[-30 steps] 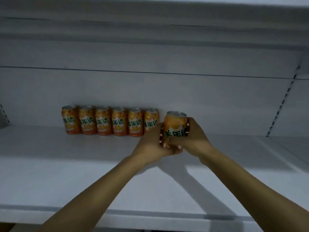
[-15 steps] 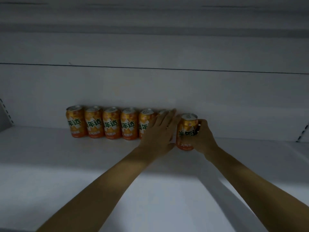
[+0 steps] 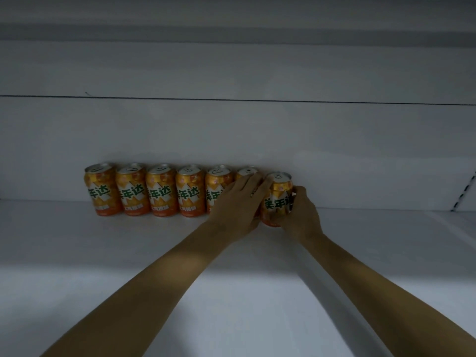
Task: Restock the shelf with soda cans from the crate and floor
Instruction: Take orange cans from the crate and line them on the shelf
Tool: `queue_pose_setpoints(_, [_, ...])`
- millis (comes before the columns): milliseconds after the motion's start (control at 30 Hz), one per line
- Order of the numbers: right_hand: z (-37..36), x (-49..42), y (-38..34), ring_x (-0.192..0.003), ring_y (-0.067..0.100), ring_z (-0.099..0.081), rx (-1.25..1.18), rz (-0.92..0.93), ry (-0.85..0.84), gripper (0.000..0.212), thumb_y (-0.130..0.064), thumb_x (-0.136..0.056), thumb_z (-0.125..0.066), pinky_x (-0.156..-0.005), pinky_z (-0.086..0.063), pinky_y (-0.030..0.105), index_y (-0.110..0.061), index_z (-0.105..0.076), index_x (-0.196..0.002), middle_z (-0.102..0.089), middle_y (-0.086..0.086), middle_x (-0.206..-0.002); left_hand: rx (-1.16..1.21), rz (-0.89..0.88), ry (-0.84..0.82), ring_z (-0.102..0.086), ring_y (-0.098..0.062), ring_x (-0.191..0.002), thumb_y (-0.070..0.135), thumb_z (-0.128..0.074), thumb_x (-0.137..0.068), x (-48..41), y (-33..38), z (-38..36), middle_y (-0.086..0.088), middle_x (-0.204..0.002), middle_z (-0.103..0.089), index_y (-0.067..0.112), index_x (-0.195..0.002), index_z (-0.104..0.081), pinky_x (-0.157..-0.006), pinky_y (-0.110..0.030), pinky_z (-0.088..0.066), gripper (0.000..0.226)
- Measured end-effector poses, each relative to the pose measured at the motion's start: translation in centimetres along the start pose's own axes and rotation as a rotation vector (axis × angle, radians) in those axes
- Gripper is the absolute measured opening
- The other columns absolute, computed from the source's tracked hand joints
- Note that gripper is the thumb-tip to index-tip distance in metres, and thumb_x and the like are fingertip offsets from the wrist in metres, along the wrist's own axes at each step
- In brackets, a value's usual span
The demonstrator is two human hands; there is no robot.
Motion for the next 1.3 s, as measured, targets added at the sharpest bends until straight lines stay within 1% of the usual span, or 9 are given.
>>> queue_pose_setpoints(167, [-0.2,-0.9,-0.1,-0.115,0.03,-0.056,0.052,-0.018,-0.011,0.081,-0.024,-0.068,-0.085,-0.092,-0.049,0.041,-0.006,-0.04,-0.132,-0.057,0.011,-0.127,-0.021,0.007,-0.06,-0.06,-0.038,-0.108,0.032,-0.088,-0.048,-0.9,0.1,-0.1,-0.019,-0.123,-0.06,0.002,-0.128,-0.055,-0.079,-0.045,-0.056,0.092])
queue_pose_setpoints(233, [-0.3,-1.3,-0.2,-0.116,0.029,-0.056,0.058,-0.035,-0.019,0.08,-0.023,-0.07,-0.083,-0.092,-0.048,0.038,-0.006,-0.039,-0.134,-0.056,0.01,-0.129,-0.042,0.019,-0.109,-0.054,-0.038,-0.114,0.034,-0.085,-0.056,-1.2,0.1,-0.3,-0.019,-0.13,-0.054,0.004,-0.133,-0.051,-0.087,-0.046,-0.053,0.089])
queue_pose_setpoints(367, [-1.0,-2.4,0.0,-0.117,0.03,-0.054,0.107,-0.079,-0.096,0.076,-0.02,-0.073,-0.081,-0.092,-0.048,0.04,-0.004,-0.036,-0.132,-0.052,0.013,-0.131,-0.131,0.016,-0.196,-0.028,-0.036,-0.134,0.04,-0.067,-0.081,-1.7,0.1,-1.2,-0.014,-0.152,-0.027,0.014,-0.147,-0.029,-0.11,-0.044,-0.032,0.081])
queue_pose_setpoints(500, [-1.1,-2.6,-0.2,-0.12,0.03,-0.051,0.182,-0.102,-0.14,0.083,-0.025,-0.074,-0.08,-0.092,-0.045,0.037,-0.002,-0.029,-0.136,-0.046,0.015,-0.134,-0.12,0.043,-0.247,-0.027,-0.035,-0.134,0.038,-0.065,-0.081,-2.1,0.1,-1.4,-0.014,-0.152,-0.028,0.015,-0.147,-0.03,-0.113,-0.044,-0.028,0.077])
queue_pose_setpoints(600, [0.4,-1.2,-0.7,-0.129,0.034,-0.041,0.243,-0.119,-0.091,0.102,-0.03,-0.075,-0.079,-0.097,-0.042,0.042,-0.004,-0.012,-0.148,-0.033,0.018,-0.142,-0.048,0.094,-0.268,-0.024,-0.032,-0.14,0.035,-0.066,-0.081,-1.5,0.3,-0.2,-0.012,-0.153,-0.026,0.014,-0.149,-0.026,-0.115,-0.044,-0.025,0.082])
queue_pose_setpoints(667, [2.0,0.4,-1.1,-0.13,0.034,-0.039,0.259,-0.117,-0.024,0.096,-0.032,-0.078,-0.077,-0.095,-0.042,0.044,-0.008,-0.015,-0.147,-0.033,0.017,-0.141,-0.025,0.14,-0.286,-0.019,-0.027,-0.144,0.036,-0.063,-0.085,-0.3,0.7,0.9,-0.007,-0.157,-0.021,0.014,-0.151,-0.019,-0.117,-0.038,-0.019,0.082])
queue_pose_setpoints(767, [3.6,2.9,-2.8,-0.123,0.033,-0.045,0.394,0.0,-0.043,0.074,-0.037,-0.081,-0.072,-0.09,-0.044,0.042,-0.011,-0.032,-0.137,-0.041,0.015,-0.133,-0.063,0.211,-0.366,-0.017,-0.024,-0.145,0.042,-0.059,-0.089,2.5,1.4,2.4,-0.004,-0.158,-0.018,0.015,-0.151,-0.016,-0.116,-0.036,-0.018,0.08])
queue_pose_setpoints(1000, [3.7,12.2,-8.6,-0.119,0.026,-0.051,0.491,0.292,-0.38,0.072,-0.048,-0.076,-0.073,-0.094,-0.046,0.036,-0.019,-0.043,-0.135,-0.051,0.006,-0.134,-0.165,0.41,-0.442,-0.039,-0.027,-0.13,0.047,-0.06,-0.085,10.0,3.2,8.9,-0.007,-0.145,-0.04,0.016,-0.145,-0.031,-0.102,-0.04,-0.04,0.073])
queue_pose_setpoints(1300, [0.4,27.3,-15.2,-0.127,0.03,-0.044,0.63,0.623,-0.605,0.084,-0.052,-0.077,-0.071,-0.102,-0.04,0.043,-0.012,-0.033,-0.142,-0.045,0.01,-0.141,-0.291,0.625,-0.555,-0.035,-0.023,-0.133,0.052,-0.053,-0.089,23.4,8.6,18.4,-0.003,-0.15,-0.035,0.019,-0.149,-0.025,-0.103,-0.038,-0.038,0.074])
Point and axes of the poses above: each hand's wrist, its own x-axis away from the middle knuckle, its own z-axis out of the back of the hand, y = z × x, the point moved 9 cm from there along -x, towards the middle knuckle
